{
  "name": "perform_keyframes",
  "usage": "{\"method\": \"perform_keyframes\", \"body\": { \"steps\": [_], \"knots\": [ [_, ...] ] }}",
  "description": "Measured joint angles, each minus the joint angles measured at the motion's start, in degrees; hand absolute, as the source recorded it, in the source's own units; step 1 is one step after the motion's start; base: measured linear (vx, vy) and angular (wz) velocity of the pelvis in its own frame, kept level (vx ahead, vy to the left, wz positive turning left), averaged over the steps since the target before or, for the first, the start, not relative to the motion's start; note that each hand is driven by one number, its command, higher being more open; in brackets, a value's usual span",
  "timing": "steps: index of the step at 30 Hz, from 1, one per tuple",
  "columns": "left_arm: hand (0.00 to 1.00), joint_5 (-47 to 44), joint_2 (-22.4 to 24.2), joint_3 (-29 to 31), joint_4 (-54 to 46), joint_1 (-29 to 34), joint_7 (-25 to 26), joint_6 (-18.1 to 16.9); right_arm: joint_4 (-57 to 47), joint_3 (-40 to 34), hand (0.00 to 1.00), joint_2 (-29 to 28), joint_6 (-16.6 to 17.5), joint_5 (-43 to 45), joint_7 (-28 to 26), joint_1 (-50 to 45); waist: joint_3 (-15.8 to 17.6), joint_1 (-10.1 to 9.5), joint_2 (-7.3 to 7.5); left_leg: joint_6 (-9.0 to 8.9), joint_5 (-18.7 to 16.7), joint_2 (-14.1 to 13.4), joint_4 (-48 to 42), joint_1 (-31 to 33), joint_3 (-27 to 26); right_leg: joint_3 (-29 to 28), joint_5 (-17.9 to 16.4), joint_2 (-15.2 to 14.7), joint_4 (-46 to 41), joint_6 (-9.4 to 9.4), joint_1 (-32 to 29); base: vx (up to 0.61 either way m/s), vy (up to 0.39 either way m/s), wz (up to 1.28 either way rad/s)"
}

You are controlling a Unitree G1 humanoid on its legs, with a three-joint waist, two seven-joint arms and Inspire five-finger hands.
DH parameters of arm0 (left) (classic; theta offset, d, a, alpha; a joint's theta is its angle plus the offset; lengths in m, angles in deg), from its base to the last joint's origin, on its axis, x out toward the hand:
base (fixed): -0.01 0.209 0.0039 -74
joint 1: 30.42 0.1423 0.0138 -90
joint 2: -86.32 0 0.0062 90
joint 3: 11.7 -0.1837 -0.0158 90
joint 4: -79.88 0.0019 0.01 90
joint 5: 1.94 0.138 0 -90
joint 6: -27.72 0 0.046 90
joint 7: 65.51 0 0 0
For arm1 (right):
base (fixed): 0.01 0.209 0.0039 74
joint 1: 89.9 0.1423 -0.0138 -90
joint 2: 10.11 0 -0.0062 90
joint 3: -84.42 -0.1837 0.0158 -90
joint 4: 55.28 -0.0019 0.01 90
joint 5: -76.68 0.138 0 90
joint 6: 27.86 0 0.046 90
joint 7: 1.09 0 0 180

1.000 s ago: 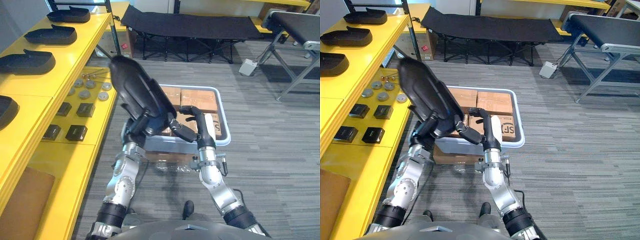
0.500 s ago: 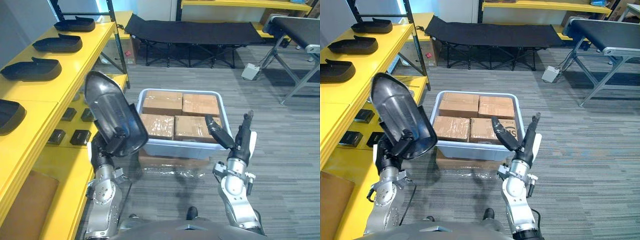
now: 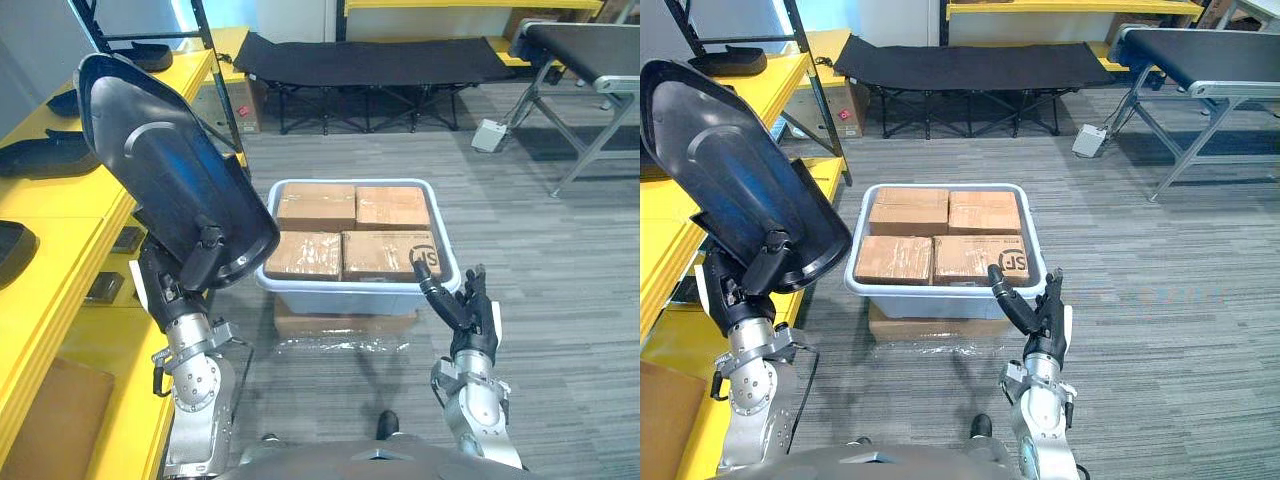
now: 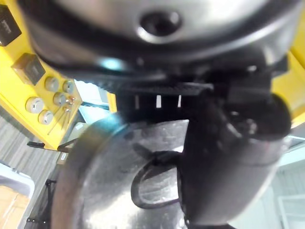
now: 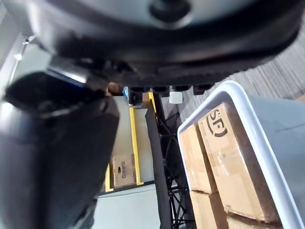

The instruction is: Walk over and take three plastic housings, then place them on the shelf

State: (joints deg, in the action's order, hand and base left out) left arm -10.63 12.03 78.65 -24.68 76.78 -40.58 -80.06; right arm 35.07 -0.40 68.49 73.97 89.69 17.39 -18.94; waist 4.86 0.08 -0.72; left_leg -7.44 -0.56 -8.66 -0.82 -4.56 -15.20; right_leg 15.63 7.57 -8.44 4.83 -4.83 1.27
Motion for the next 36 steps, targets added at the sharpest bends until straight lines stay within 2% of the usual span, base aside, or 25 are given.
{"method": "perform_keyframes", "body": {
  "steps": [3, 9, 10, 14, 17, 18, 21, 23, 28, 30, 32, 33, 35, 36],
  "knots": [
    [0.0, -0.18, 0.94, 0.16, -3.81, 2.73, 0.79, 0.0, 0.0, 2.41, 1.0, 0.17, 0.12, 1.53, -3.73, 1.15, 0.0, -0.34, 0.0, 0.02, -0.01, -0.05, -0.15, 0.19, 1.76, 2.03, -0.02, -0.03, 0.01, -0.01, 1.09, 0.0, 0.001, 0.26],
    [0.0, 0.09, 2.3, 6.57, -10.72, 5.08, 3.24, 0.0, 2.97, 11.32, 1.0, 2.46, 0.71, 1.38, -14.08, 8.96, -0.01, -4.99, 0.01, 0.43, 0.59, 0.15, -1.17, 3.12, 9.31, 9.95, -0.9, -0.19, -0.02, 0.14, 3.73, -0.03, -0.013, 0.64],
    [0.0, 0.07, 2.58, 8.56, -11.94, 6.64, 3.52, -0.02, 4.1, 12.66, 1.0, 2.34, 0.99, 1.27, -15.38, 10.47, -0.01, -6.29, 0.01, 0.41, 0.96, 0.3, -1.14, 3.58, 11.28, 11.96, -1.37, -0.18, -0.01, 0.04, 4.6, -0.03, -0.027, 1.01],
    [0.0, -0.67, 4.03, 13.22, -12.79, 11.51, 1.71, -1.2, 5.76, 14.51, 1.0, 2.36, 1.06, 0.39, -16.26, 12.46, -0.14, -9.32, 0.24, 0.84, 2.89, 1.31, -0.79, 6.46, 18.51, 21.72, -3.09, -0.28, -0.3, -0.45, 8.36, -0.02, -0.046, 1.23],
    [0.0, -3.95, 4.36, 13.99, -12.74, 13.26, -2.04, -1.44, 6.75, 13.89, 1.0, 2.65, 1.05, 0.18, -14.26, 13.12, 0.61, -9.2, 0.39, 3.08, 5.08, -0.22, -1.27, 7.24, 13.05, 30.0, -4.68, -0.63, -0.62, -1.6, 13.22, -0.02, -0.012, 1.58],
    [0.0, -4.89, 4.67, 14.04, -12.75, 14.52, -3.52, -2.52, 7.18, 13.61, 1.0, 2.71, 1.05, -0.71, -13.63, 13.7, 0.7, -9.55, 0.29, 2.16, 6.23, -0.49, -1.3, 7.27, 12.03, 32.18, -5.67, -0.97, -1.64, -2.19, 14.23, -0.03, 0.061, 1.14],
    [0.0, -6.79, 5.24, 14.58, -12.77, 17.11, -5.53, -4.18, 8.02, 13.71, 1.0, 2.0, 1.06, -2.22, -12.82, 16.03, 0.92, -11.22, 0.12, 1.62, 6.33, 0.24, -1.02, 7.16, 12.05, 32.57, -7.11, -2.38, -3.33, -2.66, 14.02, -0.02, 0.086, 0.23],
    [0.0, -6.9, 5.76, 14.73, -12.77, 17.34, -7.29, -4.39, 8.02, 14.34, 1.0, 1.82, 1.38, -3.6, -12.83, 17.32, 1.12, -11.17, 0.18, 1.62, 6.32, 0.44, -0.97, 7.03, 11.33, 31.95, -7.15, -2.93, -3.79, -2.68, 13.61, -0.02, 0.077, -0.12],
    [0.0, -6.93, 5.47, 12.5, -12.77, 16.82, -15.95, -4.78, 7.97, 14.52, 1.0, 2.22, 1.72, -5.88, -12.7, 17.66, 1.49, -10.49, 0.27, 1.98, 6.56, 1.5, -0.32, 7.54, 11.06, 31.05, -8.16, -5.0, -6.77, -3.2, 12.16, 0.0, 0.056, 0.01],
    [0.0, -7.03, 3.56, 11.09, -12.76, 15.2, -18.75, -4.79, 7.69, 13.62, 1.0, 2.46, 1.72, -5.89, -12.6, 17.13, 2.04, -8.77, -0.02, 2.63, 7.4, 2.54, 0.09, 8.72, 14.18, 25.17, -11.98, -5.94, -12.73, -3.47, 9.57, 0.01, 0.037, 0.64],
    [0.0, -7.01, 1.46, 8.9, -12.7, 11.58, -21.95, -4.82, 6.37, 11.53, 1.0, 2.43, 1.74, -5.8, -11.78, 15.53, 2.86, -6.88, 0.49, 2.98, 9.91, 4.45, 1.8, 9.07, 18.23, 18.07, -16.19, -6.66, -17.08, -3.93, 8.45, -0.03, -0.026, 1.11],
    [0.0, -6.95, 1.23, 8.4, -12.7, 10.7, -22.91, -4.93, 6.14, 10.83, 1.0, 2.44, 1.77, -5.78, -11.87, 15.23, 3.22, -6.83, 0.13, 2.87, 10.5, 5.03, 2.37, 9.1, 18.99, 17.9, -17.03, -6.85, -18.0, -4.19, 7.92, -0.07, -0.048, 0.75],
    [0.0, -6.92, 1.17, 7.71, -12.73, 9.84, -25.8, -6.41, 6.1, 9.17, 1.0, 3.1, 2.05, -5.76, -13.58, 15.35, 4.89, -7.07, -2.28, 2.51, 11.5, 4.78, 2.72, 9.37, 20.21, 18.6, -18.62, -6.91, -20.34, -3.82, 7.66, -0.07, -0.08, 0.29],
    [0.0, -6.94, 1.18, 7.6, -12.73, 9.96, -26.31, -6.73, 6.09, 8.89, 1.0, 3.42, 2.07, -5.76, -14.33, 15.35, 5.23, -7.05, -2.89, 2.14, 11.75, 4.66, 2.67, 9.4, 20.35, 18.68, -18.9, -6.9, -20.93, -3.72, 7.57, -0.06, -0.086, 0.14]
  ]
}}
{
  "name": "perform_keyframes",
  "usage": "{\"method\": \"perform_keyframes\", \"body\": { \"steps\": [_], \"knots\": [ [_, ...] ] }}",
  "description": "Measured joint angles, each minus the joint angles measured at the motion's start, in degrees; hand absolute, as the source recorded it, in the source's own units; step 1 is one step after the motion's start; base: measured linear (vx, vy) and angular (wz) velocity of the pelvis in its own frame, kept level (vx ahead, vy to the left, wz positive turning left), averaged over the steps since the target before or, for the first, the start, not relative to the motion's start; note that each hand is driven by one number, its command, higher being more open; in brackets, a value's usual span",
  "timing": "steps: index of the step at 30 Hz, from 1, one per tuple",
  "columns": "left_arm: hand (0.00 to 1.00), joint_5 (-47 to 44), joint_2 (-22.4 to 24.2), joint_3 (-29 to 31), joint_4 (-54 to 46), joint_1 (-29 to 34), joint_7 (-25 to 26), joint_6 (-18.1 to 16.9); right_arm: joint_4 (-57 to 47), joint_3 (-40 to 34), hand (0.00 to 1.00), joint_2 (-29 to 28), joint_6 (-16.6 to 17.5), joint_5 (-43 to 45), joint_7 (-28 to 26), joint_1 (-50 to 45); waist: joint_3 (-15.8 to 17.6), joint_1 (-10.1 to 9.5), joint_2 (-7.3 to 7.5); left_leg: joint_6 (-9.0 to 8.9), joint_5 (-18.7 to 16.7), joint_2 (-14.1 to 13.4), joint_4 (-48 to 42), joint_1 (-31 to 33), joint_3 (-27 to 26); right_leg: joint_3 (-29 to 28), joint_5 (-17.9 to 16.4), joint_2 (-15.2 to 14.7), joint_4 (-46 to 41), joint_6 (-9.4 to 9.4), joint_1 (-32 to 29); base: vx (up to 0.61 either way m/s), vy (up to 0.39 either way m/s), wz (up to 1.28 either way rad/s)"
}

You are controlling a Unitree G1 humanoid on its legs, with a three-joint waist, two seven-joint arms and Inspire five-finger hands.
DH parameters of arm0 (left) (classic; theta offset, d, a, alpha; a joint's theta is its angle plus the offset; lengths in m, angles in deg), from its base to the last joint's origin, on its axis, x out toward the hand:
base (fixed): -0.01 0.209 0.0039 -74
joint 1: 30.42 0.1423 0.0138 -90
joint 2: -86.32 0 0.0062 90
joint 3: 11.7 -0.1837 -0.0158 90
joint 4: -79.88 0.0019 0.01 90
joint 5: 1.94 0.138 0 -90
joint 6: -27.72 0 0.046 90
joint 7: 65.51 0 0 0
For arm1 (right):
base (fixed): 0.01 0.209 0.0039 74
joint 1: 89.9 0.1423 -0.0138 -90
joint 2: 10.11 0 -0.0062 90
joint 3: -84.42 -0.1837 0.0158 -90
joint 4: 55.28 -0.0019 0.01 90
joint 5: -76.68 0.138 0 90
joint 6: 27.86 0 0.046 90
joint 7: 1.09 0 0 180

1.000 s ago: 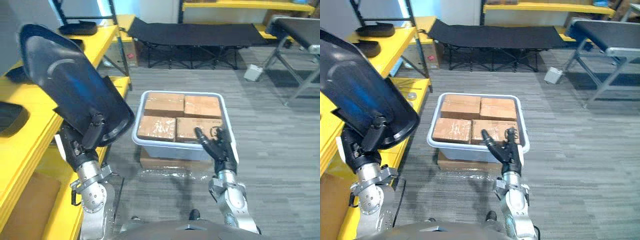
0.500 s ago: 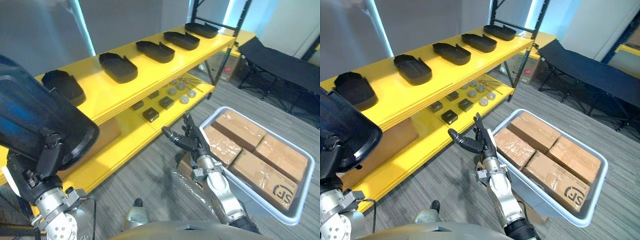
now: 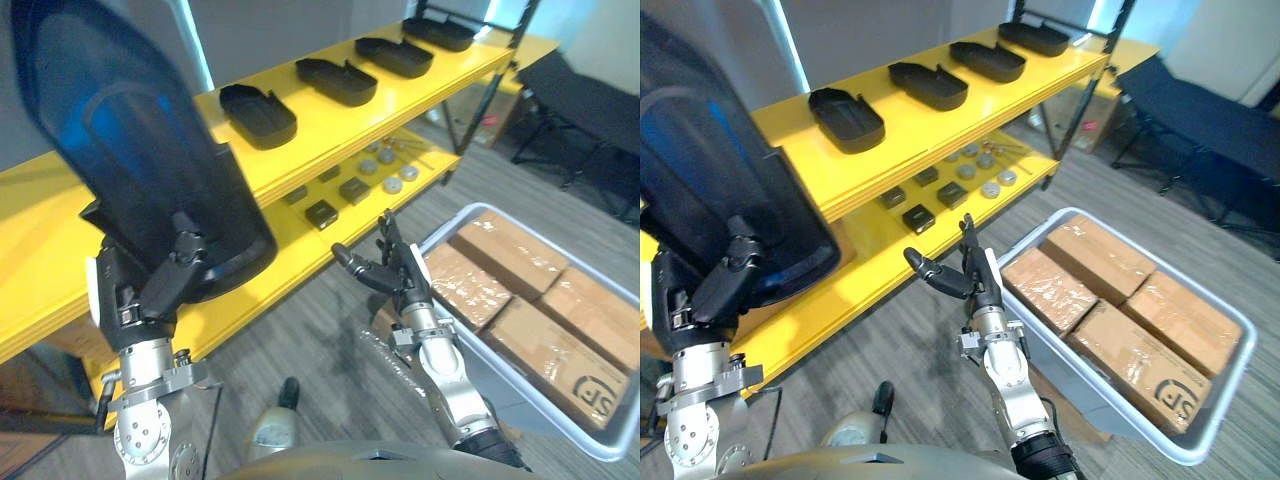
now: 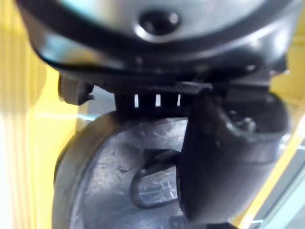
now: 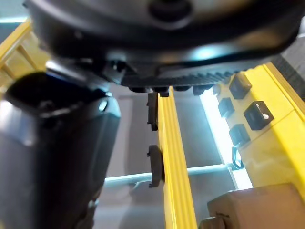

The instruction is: Walk over and take three plastic housings, then place them on the shelf

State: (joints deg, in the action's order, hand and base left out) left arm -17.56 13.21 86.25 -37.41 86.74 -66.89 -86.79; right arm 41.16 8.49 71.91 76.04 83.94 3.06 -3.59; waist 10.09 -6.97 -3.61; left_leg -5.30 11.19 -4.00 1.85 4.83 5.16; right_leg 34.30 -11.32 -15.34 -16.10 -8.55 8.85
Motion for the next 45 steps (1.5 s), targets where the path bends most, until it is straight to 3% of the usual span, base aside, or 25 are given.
{"method": "perform_keyframes", "body": {
  "steps": [3, 5, 7, 8, 12, 16, 17, 18, 20, 21, 22, 23, 24, 25, 27, 29, 30, 31, 32, 33, 35, 36, 39, 42, 45],
  "knots": [
    [0.0, -0.11, -0.46, -0.29, 0.0, 0.41, -1.92, -0.48, -1.06, -0.16, 1.0, 1.4, 0.02, 0.0, -3.9, -0.33, 0.86, 0.27, -1.25, 0.0, 0.3, -0.55, -0.94, 0.74, 0.54, 0.37, -1.88, 0.15, -2.64, 0.66, -0.76, -0.06, -0.073, 0.13],
    [0.0, -0.07, -1.73, -0.3, 0.0, 0.49, -2.68, -0.47, -3.38, -0.83, 1.0, 1.33, 0.24, 0.11, -6.07, -1.47, 1.58, 1.04, -0.91, 0.97, 0.55, -0.41, -1.5, 0.88, -0.13, 1.8, -3.57, -0.36, -4.39, 1.02, -0.27, -0.07, -0.068, 0.33],
    [0.0, 0.07, -3.49, -0.33, 0.0, 0.48, -4.33, -0.47, -6.05, -2.68, 1.0, 1.42, 2.22, 1.83, -8.56, -3.36, 2.61, 1.7, -0.23, 4.24, -0.54, -0.71, -3.76, 1.52, -4.61, 3.99, -4.85, -1.3, -5.95, 0.92, 1.09, -0.05, -0.042, 0.47],
    [0.0, 0.07, -3.81, -0.34, 0.01, 0.51, -4.74, -0.47, -6.53, -3.1, 1.0, 1.5, 2.68, 2.75, -8.93, -3.7, 2.65, 2.12, -0.18, 4.5, -0.67, -0.86, -4.6, 1.84, -6.06, 4.87, -5.09, -1.63, -6.33, 0.77, 1.48, -0.03, -0.018, 0.6],
    [0.0, -0.09, -4.12, 0.06, 0.01, 0.9, -6.3, -0.5, -6.81, -5.09, 1.0, 1.15, 6.28, 4.45, -9.91, -3.77, 2.66, 1.22, -0.27, 3.45, -1.34, -0.06, -5.79, 2.08, -8.31, 6.15, -5.83, -3.32, -6.31, -0.18, 2.45, 0.02, 0.046, 0.19],
    [0.0, -0.54, -4.12, 1.87, 0.0, 0.81, -8.97, -0.49, -6.81, -4.39, 1.0, -0.14, 6.89, 4.42, -8.91, -1.97, 2.38, 0.21, 1.58, 2.85, -3.37, 1.96, -7.74, 4.17, -8.15, 7.21, -5.01, -4.36, -3.43, -2.33, 3.67, 0.1, 0.077, 0.18],
    [0.0, -0.54, -4.2, 2.8, -0.05, 0.12, -10.22, -0.48, -6.81, -4.65, 1.0, -1.54, 6.88, 4.46, -8.06, -2.04, 2.13, -0.69, 3.38, 3.13, -5.69, 3.53, -9.74, 4.69, -8.13, 8.19, -3.66, -5.37, -2.4, -3.8, 5.23, 0.17, 0.093, 0.26],
    [0.0, -0.51, -4.07, 2.96, -0.03, -0.12, -10.46, -0.45, -6.81, -4.81, 1.0, -1.52, 6.9, 4.46, -7.67, -2.06, 2.03, -0.67, 3.78, 3.01, -6.78, 4.03, -10.56, 4.68, -7.96, 7.63, -3.0, -5.73, -3.56, -4.45, 5.55, 0.24, 0.147, 0.51],
    [0.0, -0.29, -4.13, 3.03, 0.07, -1.35, -10.26, -0.34, -6.83, -5.93, 1.0, -1.59, 7.07, 4.58, -7.15, -1.97, 1.9, -0.44, 4.12, 4.08, -8.03, 5.48, -12.73, 4.54, -6.04, 2.22, -0.48, -8.61, -12.67, -2.1, 2.64, 0.18, 0.143, 0.53],
    [0.0, 0.16, -4.25, 3.59, -0.01, -2.45, -9.49, -0.36, -6.83, -6.9, 1.0, -1.67, 7.72, 5.0, -7.14, -1.7, 1.85, -0.61, 4.06, 4.78, -8.93, 6.03, -12.61, 3.76, -5.43, -2.9, 3.32, -9.75, -19.34, 0.32, -0.9, 0.23, 0.174, 0.34],
    [0.0, 0.53, -4.3, 4.73, -0.2, -2.96, -7.56, -0.38, -6.83, -7.54, 1.0, -1.7, 7.9, 4.96, -7.3, -0.79, 1.94, -0.08, 4.06, 5.71, -9.71, 6.16, -11.63, 2.06, -3.83, -7.92, 7.75, -10.78, -26.35, 0.33, -4.62, 0.25, 0.122, 0.31],
    [0.0, 0.56, -4.61, 5.12, -0.15, -3.3, -6.09, -0.37, -6.85, -7.93, 1.0, -2.17, 7.98, 4.95, -7.52, -0.31, 2.0, 0.55, 3.98, 6.02, -9.83, 5.99, -10.9, 1.05, -2.92, -9.86, 6.05, -10.55, -29.34, 1.0, -6.23, 0.26, 0.039, 0.36],
    [0.0, 0.53, -5.1, 5.66, 0.09, -4.21, -3.56, -0.3, -7.16, -8.36, 1.0, -2.44, 8.4, 4.98, -7.81, 0.51, 2.16, 1.5, 3.6, 6.23, -10.04, 5.77, -9.91, -0.52, -1.69, -11.57, 0.53, -9.03, -31.53, 2.03, -8.42, 0.22, -0.022, 0.55],
    [0.0, 0.52, -5.41, 6.74, 0.12, -6.54, -0.31, -0.3, -9.49, -9.37, 1.0, -2.1, 8.77, 5.02, -8.66, 1.37, 2.28, 2.66, 2.91, 6.23, -10.66, 4.73, -9.23, -2.01, 0.59, -13.48, -3.06, -4.67, -27.78, 4.6, -11.42, 0.19, -0.008, 0.6],
    [0.0, 0.54, -5.84, 7.69, 0.21, -10.78, 2.78, -0.43, -13.53, -11.03, 1.0, -1.15, 10.4, 5.56, -9.45, 2.52, 2.66, 4.04, 2.23, 5.9, -11.26, 4.35, -9.12, -2.36, 3.73, -18.23, -3.61, 0.55, -19.5, 5.58, -15.51, 0.15, -0.032, 0.83],
    [0.0, 0.68, -5.96, 7.72, 0.84, -14.28, 6.13, -0.62, -18.19, -12.95, 1.0, -0.16, 12.94, 7.54, -9.81, 4.43, 2.63, 5.29, 2.29, 4.91, -12.15, 4.6, -9.55, -2.41, 7.84, -25.69, -2.08, 4.92, -10.27, 3.67, -18.45, 0.2, -0.168, 1.14],
    [0.0, 0.73, -5.98, 7.8, 0.83, -14.32, 6.97, -0.67, -19.14, -13.29, 1.0, 0.05, 13.57, 7.75, -9.84, 5.13, 2.52, 5.65, 2.53, 4.42, -12.57, 4.91, -9.76, -2.46, 8.99, -26.97, -1.46, 5.44, -7.42, 3.23, -18.37, 0.24, -0.278, 1.13],
    [0.0, 0.74, -6.09, 8.21, 0.77, -13.79, 7.92, -0.67, -21.09, -13.8, 1.0, 0.51, 14.61, 8.4, -9.96, 6.34, 1.8, 5.48, 4.31, 3.46, -13.43, 6.23, -9.7, -3.32, 10.51, -27.09, -0.6, 4.8, -3.16, 4.53, -17.44, 0.24, -0.335, 1.13],
    [0.0, 0.76, -5.61, 8.6, 0.81, -12.72, 8.61, -0.53, -22.0, -14.15, 1.0, 1.41, 15.63, 9.95, -10.24, 7.94, 1.1, 5.47, 5.08, 2.38, -14.38, 6.87, -10.26, -3.71, 11.99, -26.28, 4.94, 4.21, -2.02, 3.55, -15.77, 0.27, -0.364, 1.12],
    [0.0, 0.76, -5.01, 8.59, 0.81, -12.17, 8.67, -0.53, -22.12, -14.43, 1.0, 2.01, 16.04, 10.16, -10.25, 8.86, 0.94, 5.29, 4.08, 1.67, -14.87, 6.2, -10.85, -3.58, 12.01, -24.89, 6.28, 4.43, -1.43, 3.64, -14.67, 0.26, -0.314, 1.01],
    [0.0, 0.57, -3.28, 8.7, 0.32, -10.15, 8.17, -0.5, -21.61, -15.76, 1.0, 4.51, 16.21, 11.29, -9.9, 11.83, -0.67, 3.18, 0.43, 0.02, -15.26, 1.79, -11.48, -2.89, 10.32, -19.39, 7.91, 7.88, 3.93, 5.82, -10.48, 0.25, -0.257, 0.81],
    [0.0, 0.53, -3.09, 8.7, 0.13, -10.09, 7.66, -0.49, -21.44, -16.35, 1.0, 4.86, 16.13, 11.31, -9.76, 12.2, -0.87, 2.95, 0.05, -0.19, -15.11, 1.03, -11.28, -2.85, 8.86, -18.15, 8.0, 8.43, 4.94, 5.95, -9.4, 0.24, -0.235, 0.88],
    [0.0, 0.12, -2.29, 8.73, -2.39, -8.45, 4.09, -0.51, -21.09, -18.13, 1.0, 5.41, 14.5, 11.2, -9.47, 12.98, -0.98, 2.28, -0.09, -0.2, -13.55, -0.95, -8.87, -3.81, 2.85, -13.62, 7.93, 9.6, 7.64, 6.08, -5.93, 0.17, -0.144, 0.69],
    [0.0, 0.35, -1.21, 8.53, -2.68, -8.38, 1.94, -0.6, -21.09, -17.83, 1.0, 4.83, 12.37, 11.18, -9.17, 12.91, -0.9, 0.93, 0.04, -0.06, -12.85, -0.67, -7.26, -4.47, 2.05, -13.37, 7.91, 9.23, 9.4, 6.1, -4.8, 0.11, -0.028, 0.18],
    [0.0, 0.61, -1.24, 8.51, -2.68, -6.81, 2.12, -0.58, -21.09, -17.82, 1.0, 2.27, 11.28, 11.68, -9.83, 11.17, -1.04, 1.04, 0.85, 0.34, -12.94, 0.32, -7.0, -4.54, 1.38, -13.71, 8.08, 8.39, 10.51, 5.83, -4.24, 0.04, 0.049, -0.03]
  ]
}}
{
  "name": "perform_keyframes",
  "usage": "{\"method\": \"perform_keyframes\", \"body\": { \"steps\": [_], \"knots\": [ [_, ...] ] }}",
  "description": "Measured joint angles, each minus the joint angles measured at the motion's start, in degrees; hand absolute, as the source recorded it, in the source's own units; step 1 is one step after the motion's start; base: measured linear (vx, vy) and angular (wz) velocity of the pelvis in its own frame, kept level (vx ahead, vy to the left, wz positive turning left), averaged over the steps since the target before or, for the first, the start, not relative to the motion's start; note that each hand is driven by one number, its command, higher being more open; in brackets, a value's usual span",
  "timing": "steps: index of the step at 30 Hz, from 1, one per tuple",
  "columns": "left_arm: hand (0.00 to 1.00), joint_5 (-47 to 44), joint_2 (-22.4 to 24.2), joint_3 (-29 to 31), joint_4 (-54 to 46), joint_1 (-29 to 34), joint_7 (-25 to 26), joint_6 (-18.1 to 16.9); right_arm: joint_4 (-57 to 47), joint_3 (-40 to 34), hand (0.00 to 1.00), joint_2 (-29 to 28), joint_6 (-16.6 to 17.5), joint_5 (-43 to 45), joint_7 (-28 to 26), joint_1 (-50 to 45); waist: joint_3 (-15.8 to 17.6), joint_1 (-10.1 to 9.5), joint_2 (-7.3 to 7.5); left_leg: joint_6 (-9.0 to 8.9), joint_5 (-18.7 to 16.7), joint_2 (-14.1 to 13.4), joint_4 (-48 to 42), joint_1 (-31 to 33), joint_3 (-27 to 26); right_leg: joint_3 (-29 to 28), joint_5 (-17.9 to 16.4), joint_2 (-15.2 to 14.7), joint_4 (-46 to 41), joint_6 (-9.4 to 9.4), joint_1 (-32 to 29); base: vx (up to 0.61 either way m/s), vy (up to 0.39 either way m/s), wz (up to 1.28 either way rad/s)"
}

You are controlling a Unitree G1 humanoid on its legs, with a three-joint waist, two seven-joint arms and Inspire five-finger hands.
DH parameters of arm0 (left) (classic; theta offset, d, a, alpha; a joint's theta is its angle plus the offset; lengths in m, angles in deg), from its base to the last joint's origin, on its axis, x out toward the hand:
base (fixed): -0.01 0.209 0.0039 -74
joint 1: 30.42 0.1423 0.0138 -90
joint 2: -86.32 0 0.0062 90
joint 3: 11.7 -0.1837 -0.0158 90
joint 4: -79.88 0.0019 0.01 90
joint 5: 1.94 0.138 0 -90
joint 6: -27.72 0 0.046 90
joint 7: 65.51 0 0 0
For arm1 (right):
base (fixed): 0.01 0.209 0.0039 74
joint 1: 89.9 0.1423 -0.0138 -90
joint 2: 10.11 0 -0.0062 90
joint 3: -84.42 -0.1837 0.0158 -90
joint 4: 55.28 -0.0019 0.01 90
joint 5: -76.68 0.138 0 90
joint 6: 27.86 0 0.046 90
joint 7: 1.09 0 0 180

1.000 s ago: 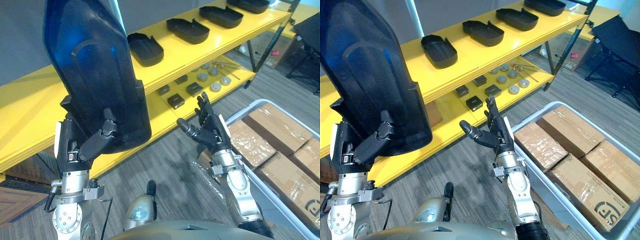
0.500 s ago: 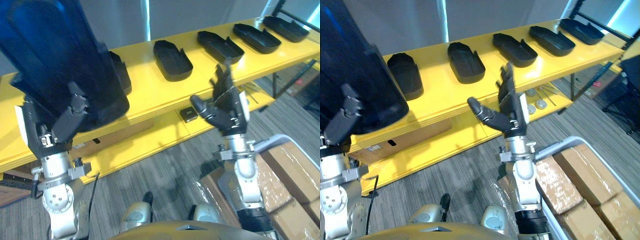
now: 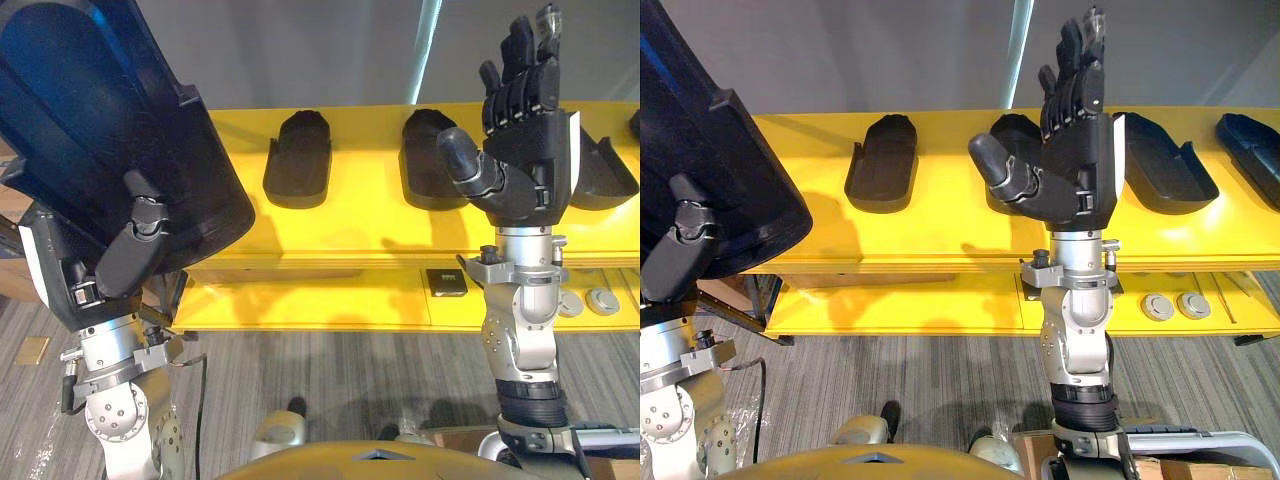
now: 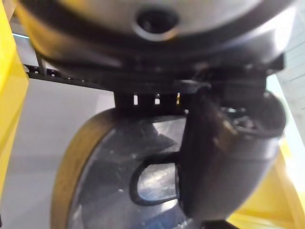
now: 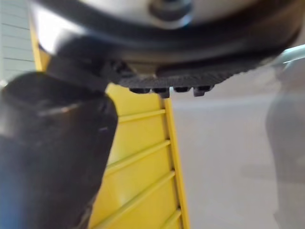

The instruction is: Walk over and take three plastic housings, then place them on the shelf

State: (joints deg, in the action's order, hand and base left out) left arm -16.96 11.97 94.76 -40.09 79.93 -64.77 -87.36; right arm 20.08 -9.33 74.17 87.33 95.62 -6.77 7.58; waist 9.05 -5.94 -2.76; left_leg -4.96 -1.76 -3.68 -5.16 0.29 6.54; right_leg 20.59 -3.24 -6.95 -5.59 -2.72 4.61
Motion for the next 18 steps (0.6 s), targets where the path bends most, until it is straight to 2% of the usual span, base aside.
{"method": "perform_keyframes", "body": {
  "steps": [5, 6, 7, 8, 9, 10, 11, 12, 13, 14, 15, 16, 17, 18],
  "knots": [
    [0.0, -0.57, 0.96, -0.07, 0.03, 4.36, 0.02, 0.33, 1.4, -0.29, 1.0, -2.98, -0.21, 2.06, -0.59, -5.33, -0.04, 0.38, 0.65, 1.09, -1.3, 0.98, -2.69, 1.46, -0.74, -0.02, 0.39, -0.94, 0.69, -0.65, 0.64, 0.0, 0.054, 0.03],
    [0.0, -0.53, 1.53, -0.28, 0.06, 4.65, -0.16, 0.33, 2.15, -0.58, 1.0, -3.32, -0.25, 2.06, -0.86, -6.03, 0.17, 0.82, 0.82, 1.67, -2.99, 0.6, -3.69, 1.87, -2.52, 0.57, 0.54, -1.9, 0.74, -0.85, 1.07, -0.04, 0.111, 0.32],
    [0.0, -0.52, 1.75, -0.59, 0.08, 4.49, -0.32, 0.34, 2.24, -0.88, 1.0, -3.54, -0.24, 2.07, -1.2, -6.47, 0.66, 1.45, 1.08, 1.96, -4.48, -0.32, -6.45, 2.93, -4.83, 1.54, 0.55, -2.44, 0.73, -0.87, 1.67, -0.07, 0.152, 0.58],
    [0.0, -0.53, 1.76, -1.67, 0.13, 3.94, -1.03, 0.32, 2.63, -2.18, 1.0, -3.87, -0.22, 2.09, -1.49, -6.71, 2.08, 2.6, 1.53, 1.96, -5.77, -3.57, -14.0, 6.38, -8.28, 2.91, -0.2, -4.43, -0.72, -0.83, 2.55, -0.06, 0.161, 0.52],
    [0.0, -0.53, 1.74, -1.98, 0.17, 3.92, -1.24, 0.32, 2.69, -2.39, 1.0, -3.87, -0.21, 2.06, -1.5, -6.57, 2.42, 2.82, 1.73, 1.94, -5.72, -5.03, -16.17, 7.6, -9.34, 2.92, -0.96, -5.78, -1.61, -1.29, 2.45, -0.09, 0.217, 0.39],
    [0.0, -0.46, 1.73, -2.53, 0.69, 3.88, -1.31, 0.31, 2.72, -2.32, 1.0, -3.76, -0.19, 1.98, -1.63, -6.53, 3.31, 3.27, 3.1, 2.08, -4.75, -7.34, -18.31, 9.18, -10.9, 2.7, -1.94, -9.2, -3.87, -2.82, 2.12, -0.07, 0.399, -0.05],
    [0.0, -0.32, 1.74, -2.86, 2.01, 3.59, -1.26, 0.27, 2.77, -2.0, 1.0, -3.4, 0.01, 1.91, -1.78, -6.49, 3.53, 3.23, 3.46, 2.07, -3.2, -8.45, -18.51, 9.19, -10.81, 0.94, -2.76, -12.6, -5.88, -4.27, 1.21, -0.07, 0.46, -0.21],
    [0.0, -0.32, 1.75, -3.02, 2.84, 3.57, -1.08, 0.23, 2.92, -1.59, 1.0, -3.23, 0.26, 1.92, -1.79, -6.46, 3.38, 3.06, 3.23, 1.93, -2.37, -8.82, -18.65, 8.87, -10.28, -0.14, -3.04, -14.08, -6.73, -4.95, 0.74, -0.03, 0.456, -0.52],
    [0.0, -0.32, 1.81, -3.29, 4.24, 3.7, -0.57, 0.23, 3.39, -0.6, 1.0, -2.12, 0.85, 1.97, -1.86, -6.31, 2.74, 2.98, 2.07, 1.97, 0.25, -8.77, -18.82, 7.77, -9.18, -2.56, -3.34, -16.03, -7.54, -6.87, -0.2, -0.01, 0.442, -0.52],
    [0.0, -0.31, 1.9, -3.52, 4.86, 3.79, -0.33, 0.23, 3.72, -0.07, 1.0, -1.44, 1.15, 2.14, -1.9, -6.32, 2.1, 3.04, 0.96, 2.02, 1.99, -8.71, -18.79, 7.0, -9.13, -3.78, -3.2, -16.62, -7.42, -7.77, -0.43, 0.0, 0.593, -0.48],
    [0.0, -0.27, 1.84, -3.96, 5.32, 3.8, -0.07, 0.23, 4.45, 0.2, 1.0, -0.79, 1.76, 2.35, -2.51, -6.33, 0.93, 3.52, -1.12, 0.05, -0.96, -8.14, -18.32, 5.56, -10.05, -5.42, -2.29, -17.54, -6.43, -9.64, -0.39, 0.02, 0.719, -0.01],
    [0.0, -0.25, 1.39, -4.19, 5.29, 3.07, -0.02, 0.22, 5.13, 0.2, 1.0, -1.72, 1.95, 3.17, -2.7, -6.36, 0.63, 4.83, -1.29, -4.13, -6.62, -6.57, -16.3, 4.42, -11.34, -5.64, -1.47, -18.89, -4.12, -10.66, 1.1, 0.03, 0.587, 0.23],
    [0.0, -0.24, 0.74, -4.25, 5.58, 2.38, -0.03, 0.24, 5.67, 0.21, 1.0, -2.96, 2.04, 4.03, -2.83, -6.45, 1.17, 4.97, 0.19, -4.56, -6.94, -5.26, -16.25, 4.54, -11.59, -6.31, -0.64, -20.12, -3.07, -10.4, 2.07, 0.04, 0.447, 0.4],
    [0.0, -0.31, -0.14, -4.3, 5.9, 1.31, -0.11, 0.52, 7.21, 0.69, 1.0, -4.69, 1.58, 4.96, -3.36, -6.6, 1.77, 4.72, 2.24, -3.5, -7.14, -3.06, -16.33, 4.62, -11.78, -6.5, 3.75, -20.82, -2.22, -9.91, 2.74, 0.04, 0.366, 0.19]
  ]
}}
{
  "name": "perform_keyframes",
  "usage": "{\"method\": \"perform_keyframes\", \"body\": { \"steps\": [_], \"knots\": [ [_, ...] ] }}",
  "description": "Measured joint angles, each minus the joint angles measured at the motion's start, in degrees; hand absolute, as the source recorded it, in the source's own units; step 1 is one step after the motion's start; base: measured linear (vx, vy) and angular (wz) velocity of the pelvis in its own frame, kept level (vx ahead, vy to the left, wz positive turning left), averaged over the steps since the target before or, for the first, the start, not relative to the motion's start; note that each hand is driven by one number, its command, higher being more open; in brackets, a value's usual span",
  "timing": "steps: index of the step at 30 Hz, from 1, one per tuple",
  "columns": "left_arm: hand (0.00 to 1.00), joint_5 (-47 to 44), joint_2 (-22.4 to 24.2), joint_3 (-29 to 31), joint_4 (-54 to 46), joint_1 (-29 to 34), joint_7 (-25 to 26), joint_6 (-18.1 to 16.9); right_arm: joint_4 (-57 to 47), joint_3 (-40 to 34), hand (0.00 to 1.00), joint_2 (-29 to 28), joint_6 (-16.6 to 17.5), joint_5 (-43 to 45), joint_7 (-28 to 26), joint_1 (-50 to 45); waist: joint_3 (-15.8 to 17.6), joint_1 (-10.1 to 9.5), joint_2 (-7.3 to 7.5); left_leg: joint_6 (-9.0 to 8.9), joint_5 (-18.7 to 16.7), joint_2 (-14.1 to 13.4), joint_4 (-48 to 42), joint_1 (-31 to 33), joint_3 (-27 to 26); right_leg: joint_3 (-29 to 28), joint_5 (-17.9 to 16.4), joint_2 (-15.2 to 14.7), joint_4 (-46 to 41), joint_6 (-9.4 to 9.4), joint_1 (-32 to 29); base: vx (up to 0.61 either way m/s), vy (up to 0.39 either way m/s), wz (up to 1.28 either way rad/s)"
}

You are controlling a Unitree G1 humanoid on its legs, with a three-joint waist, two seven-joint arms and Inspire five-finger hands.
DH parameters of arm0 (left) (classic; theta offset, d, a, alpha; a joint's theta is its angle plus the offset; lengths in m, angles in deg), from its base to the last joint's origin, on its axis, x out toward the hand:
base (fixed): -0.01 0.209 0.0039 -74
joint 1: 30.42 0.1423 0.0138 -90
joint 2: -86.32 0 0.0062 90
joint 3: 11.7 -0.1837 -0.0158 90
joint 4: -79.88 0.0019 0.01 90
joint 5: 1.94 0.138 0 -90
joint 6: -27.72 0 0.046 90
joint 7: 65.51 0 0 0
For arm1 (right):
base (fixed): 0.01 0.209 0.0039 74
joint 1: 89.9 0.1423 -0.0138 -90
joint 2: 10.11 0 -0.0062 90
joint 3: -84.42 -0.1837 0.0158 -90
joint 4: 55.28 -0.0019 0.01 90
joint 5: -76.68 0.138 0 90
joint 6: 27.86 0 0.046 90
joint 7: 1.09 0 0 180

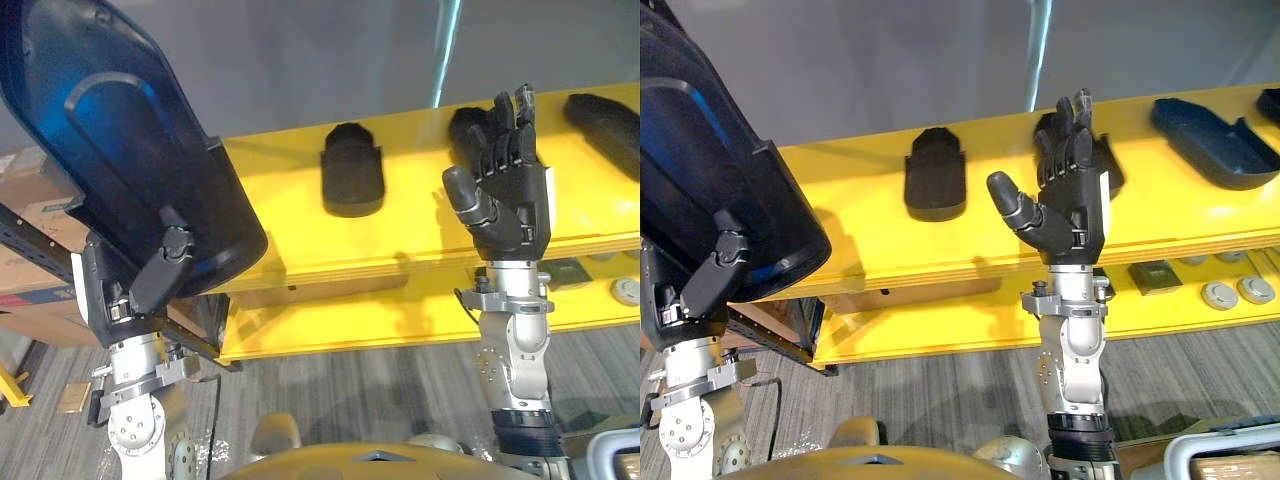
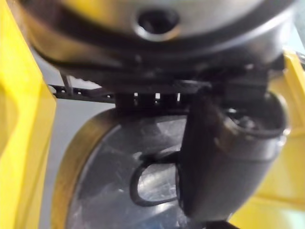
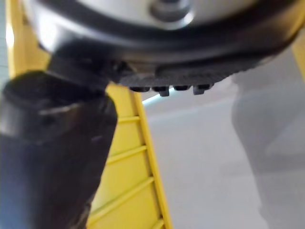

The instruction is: Walk over and take three plastic housings, then place them on the shelf

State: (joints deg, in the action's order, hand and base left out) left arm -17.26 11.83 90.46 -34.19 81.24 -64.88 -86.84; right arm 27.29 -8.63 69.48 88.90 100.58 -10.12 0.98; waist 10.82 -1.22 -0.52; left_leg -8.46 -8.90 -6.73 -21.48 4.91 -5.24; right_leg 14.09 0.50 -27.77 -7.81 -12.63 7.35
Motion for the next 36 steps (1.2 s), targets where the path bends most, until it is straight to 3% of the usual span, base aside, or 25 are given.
{"method": "perform_keyframes", "body": {
  "steps": [1, 2, 4, 5, 6, 7, 8, 9, 10, 13, 18, 23, 28, 36],
  "knots": [
    [0.0, -0.22, -0.14, 0.16, 0.24, 0.43, -0.7, 1.0, 1.34, 1.33, 1.0, -0.5, -0.93, 0.11, -0.93, -0.18, 0.04, -0.6, 0.1, 0.56, -0.36, 0.19, -0.31, -0.21, 0.21, 2.04, 5.95, 0.14, -0.07, -1.08, -0.19, 0.03, 0.344, 0.14],
    [0.0, -0.33, -0.25, 0.28, 0.25, 0.49, -1.33, 1.47, 1.37, 1.94, 1.0, -0.73, -1.17, -0.02, -1.23, -0.4, 0.0, -0.68, 0.16, 0.93, -0.51, 0.27, -0.15, -0.38, 0.49, 3.0, 8.21, 0.17, -0.4, -0.97, -0.13, 0.03, 0.357, 0.16],
    [0.0, -0.36, -1.59, 0.63, 0.25, 0.27, -4.53, 2.38, 1.18, 3.66, 1.0, -1.5, -1.15, -1.01, -1.54, -0.39, -0.14, -2.05, 0.46, 2.59, -0.85, 0.62, 1.1, -1.51, 0.56, 5.32, 15.52, -0.02, -1.29, 0.78, -0.51, 0.03, 0.279, 0.14],
    [0.0, -0.38, -2.2, 0.74, 0.24, 0.28, -5.39, 2.54, 1.18, 4.03, 1.0, -1.49, -1.15, -1.21, -1.51, -0.39, -0.22, -2.31, 0.51, 3.07, -0.66, 0.76, 1.88, -1.97, 0.38, 6.08, 17.4, -0.1, -1.1, 1.98, -0.65, 0.03, 0.203, -0.05],
    [0.0, -0.43, -3.14, 1.19, 0.12, 0.28, -7.25, 2.67, 1.11, 4.59, 1.0, -1.49, -1.15, -1.31, -1.68, -0.36, -0.43, -2.77, 0.35, 4.11, 0.03, 0.89, 4.17, -2.79, -0.49, 7.8, 19.57, -0.06, -1.23, 5.04, -1.85, 0.05, 0.15, -0.09],
    [0.0, -1.08, -3.96, 1.84, -0.14, 0.0, -8.38, 2.76, 0.93, 5.1, 1.0, -1.53, -1.16, -2.32, -1.71, -0.18, -0.43, -2.57, 0.19, 4.75, 1.5, 0.47, 6.65, -3.32, -0.86, 7.15, 13.04, 2.12, -5.84, 4.28, -3.97, 0.07, 0.088, -0.05],
    [0.0, -1.65, -4.39, 1.83, -0.15, -0.35, -8.44, 3.17, 0.75, 5.11, 1.0, -1.44, -1.17, -2.91, -1.71, -0.26, -0.47, -2.19, 0.25, 4.93, 2.25, 0.04, 7.63, -3.44, -0.73, 6.43, 8.74, 4.53, -7.65, 3.12, -4.6, 0.09, 0.013, 0.02],
    [0.0, -2.53, -4.49, 1.75, -0.13, -1.14, -8.29, 3.81, 0.15, 5.07, 1.0, -1.2, -1.19, -3.19, -1.72, -0.26, -0.48, -1.68, 0.26, 5.03, 3.18, -0.04, 8.97, -3.63, -0.57, 6.0, 2.11, 9.11, -7.89, 3.14, -5.0, 0.07, -0.029, -0.07],
    [0.0, -2.79, -4.09, 1.66, -0.13, -1.65, -7.95, 3.97, -0.84, 4.8, 1.0, -1.17, -1.19, -3.18, -1.79, -0.25, -0.56, -1.71, 0.4, 4.95, 3.62, 0.22, 9.67, -3.4, -1.25, 6.23, -0.2, 12.6, -4.09, 3.96, -4.38, 0.02, -0.004, -0.2],
    [0.0, -1.93, -3.99, 0.51, -0.17, -1.99, -5.63, 4.6, -2.24, 3.57, 1.0, -1.0, -1.21, -3.0, -2.54, -0.28, -0.84, -1.52, 0.89, 4.84, 3.7, 1.57, 9.86, -2.82, -2.67, 5.7, 1.16, 13.51, 4.64, 3.57, -1.84, 0.0, 0.015, -0.27],
    [0.0, 3.01, -3.72, -2.9, -0.86, -2.04, -4.85, 8.0, -2.42, 0.19, 1.0, -0.11, -1.38, -2.65, -2.47, -0.77, -0.97, 0.13, -0.38, 3.65, 5.29, 0.77, 13.32, -3.86, -2.46, 6.25, 1.01, 14.81, 5.84, 3.92, -1.04, -0.03, -0.045, 0.02],
    [0.0, 4.89, -3.93, -2.55, -0.47, -1.82, -5.74, 15.78, -2.52, 0.55, 1.0, 0.47, -1.48, -2.97, -1.13, -1.75, -1.02, -0.12, -0.5, 3.0, 7.54, 0.11, 17.25, -5.82, -2.98, 6.12, 0.74, 15.64, 5.81, 4.54, -1.12, -0.01, -0.033, -0.02],
    [0.0, 4.73, -4.92, 0.2, 5.19, -2.29, -4.42, 22.31, -2.56, 1.56, 1.0, 0.39, -5.42, -3.25, -1.91, -4.54, -1.04, 0.03, -0.65, 2.84, 9.42, 0.18, 21.31, -8.45, -4.55, 4.98, 0.64, 15.8, 5.81, 4.7, -1.35, 0.01, -0.007, -0.1],
    [0.0, 4.75, -10.67, 4.55, 18.13, -10.11, -1.15, 24.65, -2.56, 1.68, 1.0, 1.53, -7.28, -3.22, -3.11, -7.43, -1.17, 0.98, -1.66, 2.79, 10.28, 0.23, 22.79, -9.36, -5.55, 3.97, 0.61, 15.85, 5.61, 4.73, -2.12, 0.0, 0.002, -0.07]
  ]
}}
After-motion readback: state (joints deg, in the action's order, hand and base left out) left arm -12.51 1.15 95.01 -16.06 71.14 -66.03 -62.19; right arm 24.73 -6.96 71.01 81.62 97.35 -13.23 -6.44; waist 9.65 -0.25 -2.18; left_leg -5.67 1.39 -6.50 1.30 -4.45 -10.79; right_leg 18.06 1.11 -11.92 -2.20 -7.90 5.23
